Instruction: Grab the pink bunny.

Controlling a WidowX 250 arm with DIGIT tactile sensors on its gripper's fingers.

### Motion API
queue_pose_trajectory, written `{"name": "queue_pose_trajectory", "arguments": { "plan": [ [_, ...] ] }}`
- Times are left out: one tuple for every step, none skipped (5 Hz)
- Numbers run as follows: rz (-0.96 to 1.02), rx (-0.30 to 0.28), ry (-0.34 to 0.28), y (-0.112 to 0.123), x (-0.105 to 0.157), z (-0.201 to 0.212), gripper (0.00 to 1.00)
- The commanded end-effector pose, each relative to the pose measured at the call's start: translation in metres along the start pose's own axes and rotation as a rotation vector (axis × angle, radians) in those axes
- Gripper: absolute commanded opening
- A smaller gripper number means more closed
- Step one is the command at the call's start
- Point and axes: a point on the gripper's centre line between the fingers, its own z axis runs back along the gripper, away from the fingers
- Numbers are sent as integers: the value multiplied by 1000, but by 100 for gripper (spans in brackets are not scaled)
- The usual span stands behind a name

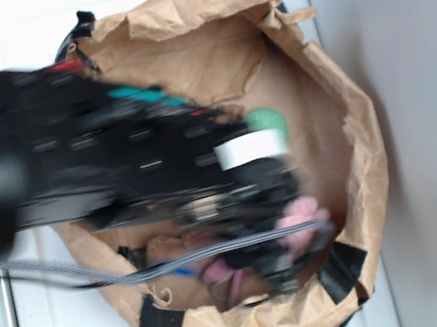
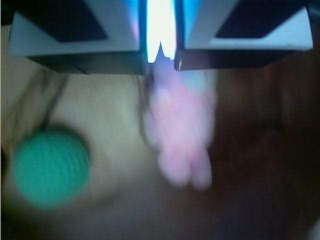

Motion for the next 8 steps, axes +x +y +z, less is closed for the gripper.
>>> {"name": "queue_pose_trajectory", "arguments": {
  "plan": [
    [-13, 21, 15, 1, 6, 32, 100],
    [-49, 50, -14, 5, -12, 30, 100],
    [-87, 73, -43, 10, -27, 23, 100],
    [-91, 76, -55, 8, -30, 11, 100],
    [-81, 75, -53, 0, -24, 1, 100],
    [-51, 93, -66, -12, -9, -15, 100],
    [-35, 104, -71, -12, 16, -29, 100],
    [-18, 103, -98, -12, 26, -34, 100]
  ]
}}
